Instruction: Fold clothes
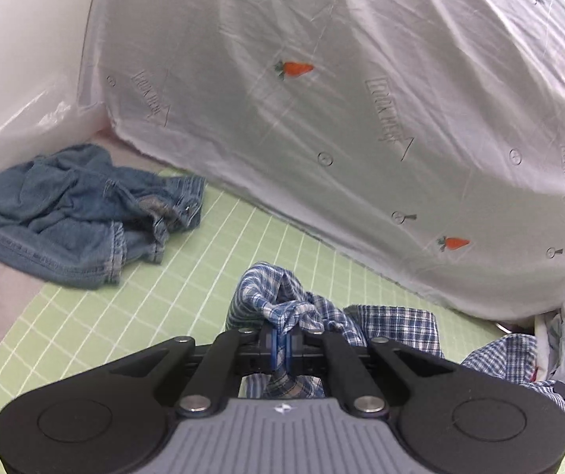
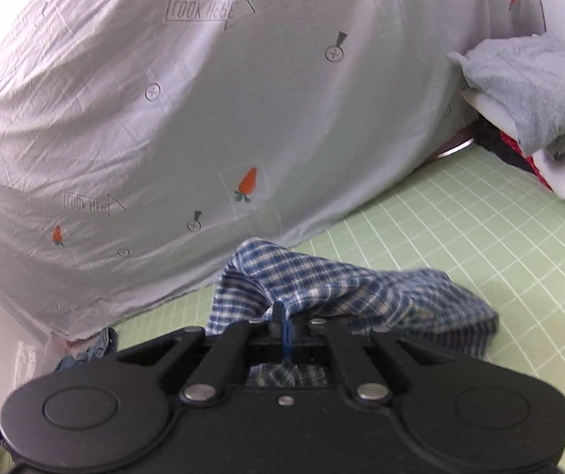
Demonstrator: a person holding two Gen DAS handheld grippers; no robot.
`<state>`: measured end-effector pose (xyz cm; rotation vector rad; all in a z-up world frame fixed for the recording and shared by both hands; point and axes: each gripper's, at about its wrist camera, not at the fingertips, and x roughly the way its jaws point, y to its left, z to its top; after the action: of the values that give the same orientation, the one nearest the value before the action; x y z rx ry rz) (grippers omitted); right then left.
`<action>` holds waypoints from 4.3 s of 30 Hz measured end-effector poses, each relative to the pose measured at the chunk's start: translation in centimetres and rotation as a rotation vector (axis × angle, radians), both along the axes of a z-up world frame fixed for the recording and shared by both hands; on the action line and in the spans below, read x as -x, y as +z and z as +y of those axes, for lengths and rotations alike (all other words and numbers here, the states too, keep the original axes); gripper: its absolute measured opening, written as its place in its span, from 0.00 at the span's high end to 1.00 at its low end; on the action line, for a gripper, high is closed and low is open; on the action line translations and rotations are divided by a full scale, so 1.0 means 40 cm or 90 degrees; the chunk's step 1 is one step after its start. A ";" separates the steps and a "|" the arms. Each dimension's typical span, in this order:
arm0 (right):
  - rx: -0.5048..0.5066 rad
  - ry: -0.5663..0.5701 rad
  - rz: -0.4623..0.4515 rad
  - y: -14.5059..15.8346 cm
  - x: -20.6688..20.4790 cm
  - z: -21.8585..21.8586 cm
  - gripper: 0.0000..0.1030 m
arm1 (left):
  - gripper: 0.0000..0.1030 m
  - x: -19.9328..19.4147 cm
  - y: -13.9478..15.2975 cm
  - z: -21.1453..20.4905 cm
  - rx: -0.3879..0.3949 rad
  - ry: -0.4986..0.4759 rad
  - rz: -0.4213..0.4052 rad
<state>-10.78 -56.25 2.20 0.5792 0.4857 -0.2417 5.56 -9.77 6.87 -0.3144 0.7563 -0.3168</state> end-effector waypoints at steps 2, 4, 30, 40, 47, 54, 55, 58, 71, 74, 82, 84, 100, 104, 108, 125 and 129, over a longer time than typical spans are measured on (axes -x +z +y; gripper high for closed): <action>0.021 0.019 -0.022 0.025 -0.059 -0.022 0.99 | 0.96 -0.070 0.002 -0.021 -0.007 -0.006 -0.023; 0.048 0.023 -0.039 0.032 -0.147 -0.044 0.99 | 0.92 -0.156 -0.027 -0.054 -0.035 -0.001 -0.045; -0.005 -0.046 0.346 -0.445 -0.103 -0.007 0.24 | 0.24 -0.112 -0.467 -0.177 -0.038 0.032 0.296; 0.098 -0.010 0.366 -0.449 -0.126 0.018 0.60 | 0.86 -0.095 -0.472 -0.225 -0.133 -0.032 0.258; 0.087 -0.056 0.355 -0.436 -0.080 -0.099 0.90 | 0.98 -0.102 -0.419 -0.144 -0.180 -0.014 0.211; 0.131 -0.163 0.375 -0.404 -0.024 -0.240 0.92 | 0.98 -0.143 -0.336 0.055 -0.242 0.127 0.159; 0.136 -0.183 0.378 -0.397 -0.015 -0.253 0.92 | 0.98 -0.146 -0.328 0.088 -0.251 0.164 0.154; 0.135 -0.214 0.381 -0.384 -0.006 -0.264 0.88 | 0.97 -0.147 -0.303 0.165 -0.285 0.264 0.146; 0.084 -0.103 0.298 -0.332 -0.113 -0.025 0.16 | 0.32 -0.092 -0.368 -0.047 -0.193 0.102 0.191; 0.055 -0.055 0.314 -0.350 -0.157 0.041 0.15 | 0.28 -0.098 -0.394 -0.132 -0.208 0.058 0.198; 0.063 0.043 0.339 -0.384 -0.204 0.143 0.00 | 0.09 -0.094 -0.406 -0.302 -0.217 -0.061 0.175; 0.065 0.044 0.349 -0.394 -0.204 0.152 0.00 | 0.08 -0.098 -0.413 -0.333 -0.218 -0.083 0.174; 0.045 0.071 0.359 -0.417 -0.212 0.169 0.01 | 0.43 -0.095 -0.455 -0.433 -0.247 -0.156 0.184; 0.056 0.105 0.350 -0.413 -0.217 0.189 0.12 | 0.64 -0.074 -0.451 -0.441 -0.254 -0.179 0.169; 0.060 0.118 0.346 -0.419 -0.216 0.200 0.34 | 0.88 -0.061 -0.452 -0.440 -0.244 -0.196 0.163; 0.097 0.041 0.202 -0.255 -0.014 0.136 1.00 | 0.98 0.084 -0.313 -0.175 -0.174 -0.058 0.128; 0.104 0.005 0.191 -0.213 0.066 0.099 1.00 | 0.98 0.135 -0.281 -0.098 -0.165 -0.019 0.122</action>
<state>-13.42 -52.28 -6.33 0.3820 0.7504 -0.3598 0.14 -13.70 -4.37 -0.0891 0.9799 -0.2158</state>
